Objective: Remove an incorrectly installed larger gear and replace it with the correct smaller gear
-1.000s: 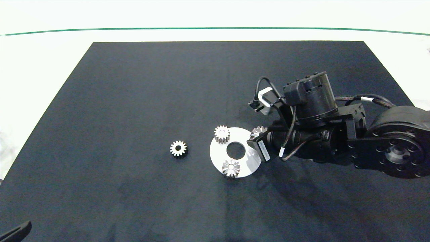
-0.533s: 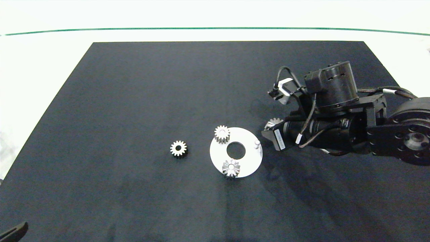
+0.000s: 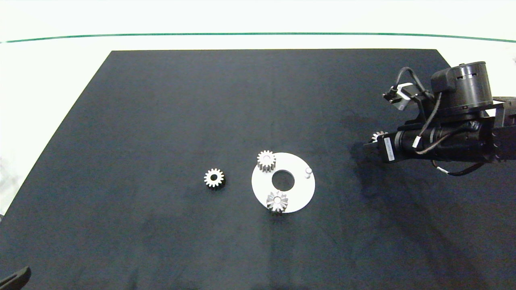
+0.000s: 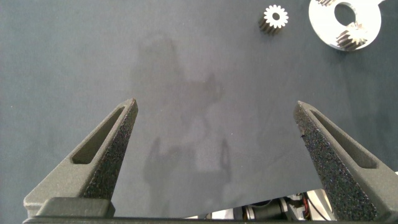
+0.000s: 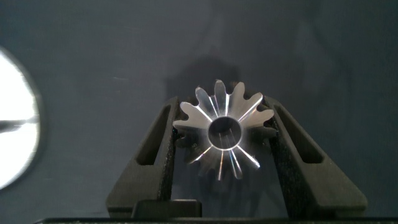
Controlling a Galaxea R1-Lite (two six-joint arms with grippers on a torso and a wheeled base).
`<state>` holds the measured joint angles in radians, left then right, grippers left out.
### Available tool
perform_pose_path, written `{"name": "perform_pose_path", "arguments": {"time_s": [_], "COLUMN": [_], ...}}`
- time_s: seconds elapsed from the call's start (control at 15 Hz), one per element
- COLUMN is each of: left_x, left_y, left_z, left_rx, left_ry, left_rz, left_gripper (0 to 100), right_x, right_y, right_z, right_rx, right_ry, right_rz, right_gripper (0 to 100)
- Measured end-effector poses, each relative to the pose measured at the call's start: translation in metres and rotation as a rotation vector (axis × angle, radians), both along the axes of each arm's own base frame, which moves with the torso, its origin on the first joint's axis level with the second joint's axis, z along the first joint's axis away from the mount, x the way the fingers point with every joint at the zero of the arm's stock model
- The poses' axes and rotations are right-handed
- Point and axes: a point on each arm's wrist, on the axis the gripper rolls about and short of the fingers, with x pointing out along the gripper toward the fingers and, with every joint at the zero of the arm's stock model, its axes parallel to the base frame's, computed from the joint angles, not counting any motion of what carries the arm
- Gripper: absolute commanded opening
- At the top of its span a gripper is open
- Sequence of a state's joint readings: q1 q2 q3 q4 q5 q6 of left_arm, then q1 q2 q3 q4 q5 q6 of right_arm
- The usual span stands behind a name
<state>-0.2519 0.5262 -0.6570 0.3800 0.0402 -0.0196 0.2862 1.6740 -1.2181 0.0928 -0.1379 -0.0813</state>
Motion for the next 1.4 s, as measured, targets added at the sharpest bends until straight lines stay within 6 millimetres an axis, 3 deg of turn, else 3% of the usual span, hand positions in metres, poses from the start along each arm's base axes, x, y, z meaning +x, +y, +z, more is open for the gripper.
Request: {"name": "perform_pose_path", "arguments": {"time_s": [0.27,1.0,1.07,1.4], "left_x": [0.000,-0.001,-0.001,-0.001], "left_y": [0.000,0.000,0.000,0.000], "left_z": [-0.004,-0.005,-0.005,-0.005], "left_rx": [0.004,0.003,0.004,0.003], "left_ry": [0.011,0.007,0.007,0.004], "left_rz": [0.002,0.001,0.000,-0.002], "left_gripper": [100,100,100,100], "right_x": [-0.002,-0.005,-0.005,-0.009], "right_y": [-0.012,-0.014,-0.013,-0.014], "right_z": [-0.010,-0.028,-0.029,-0.031], "right_rx": [0.001,-0.012,-0.011,-0.010], "right_ry": [0.033,0.090,0.088,0.085], "right_rz": [-0.027,-0.026,-0.025,-0.024], "right_gripper": [31,31,100,100]}}
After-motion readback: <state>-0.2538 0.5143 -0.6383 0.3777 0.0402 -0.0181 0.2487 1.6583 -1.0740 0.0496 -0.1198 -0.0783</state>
